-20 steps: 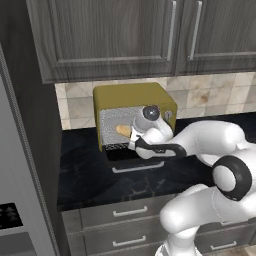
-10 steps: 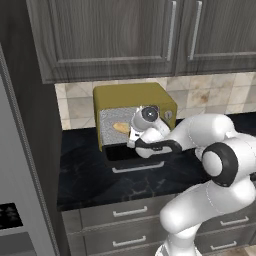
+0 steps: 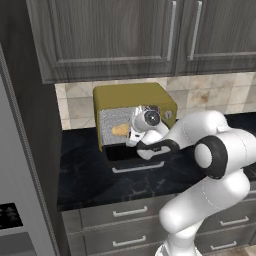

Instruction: Pull the toaster oven rack outwards. Pick up the baguette from the plate and place it on the toaster oven rack. Close the toaster oven door fully and set the temperature to the lowest setting.

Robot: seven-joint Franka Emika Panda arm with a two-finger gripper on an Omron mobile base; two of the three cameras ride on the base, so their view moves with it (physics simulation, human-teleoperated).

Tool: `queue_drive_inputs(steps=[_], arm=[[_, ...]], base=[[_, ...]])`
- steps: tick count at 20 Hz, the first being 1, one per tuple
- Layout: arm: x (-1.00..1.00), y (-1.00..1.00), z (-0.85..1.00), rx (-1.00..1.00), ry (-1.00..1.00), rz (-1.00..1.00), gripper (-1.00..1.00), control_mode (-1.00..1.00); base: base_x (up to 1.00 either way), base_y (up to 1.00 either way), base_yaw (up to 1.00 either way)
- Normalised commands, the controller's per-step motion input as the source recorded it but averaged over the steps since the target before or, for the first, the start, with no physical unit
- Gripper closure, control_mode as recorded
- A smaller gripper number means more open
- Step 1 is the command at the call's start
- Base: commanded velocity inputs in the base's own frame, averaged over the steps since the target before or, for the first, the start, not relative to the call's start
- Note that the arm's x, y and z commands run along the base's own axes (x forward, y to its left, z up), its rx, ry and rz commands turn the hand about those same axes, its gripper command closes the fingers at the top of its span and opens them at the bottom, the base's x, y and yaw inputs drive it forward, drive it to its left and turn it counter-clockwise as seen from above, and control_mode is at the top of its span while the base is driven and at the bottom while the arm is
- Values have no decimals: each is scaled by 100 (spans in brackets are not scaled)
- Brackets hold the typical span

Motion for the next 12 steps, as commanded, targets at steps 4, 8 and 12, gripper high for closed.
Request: queue_drive_inputs(steps=[4, 8, 12], arm=[[29, -19, 30, 0, -16, 16, -100, -100], [11, -26, 61, 0, -18, 14, -100, -100], [0, -19, 85, 0, -19, 11, -100, -100]], base=[[0, 0, 0], [0, 0, 0], [0, 0, 0]])
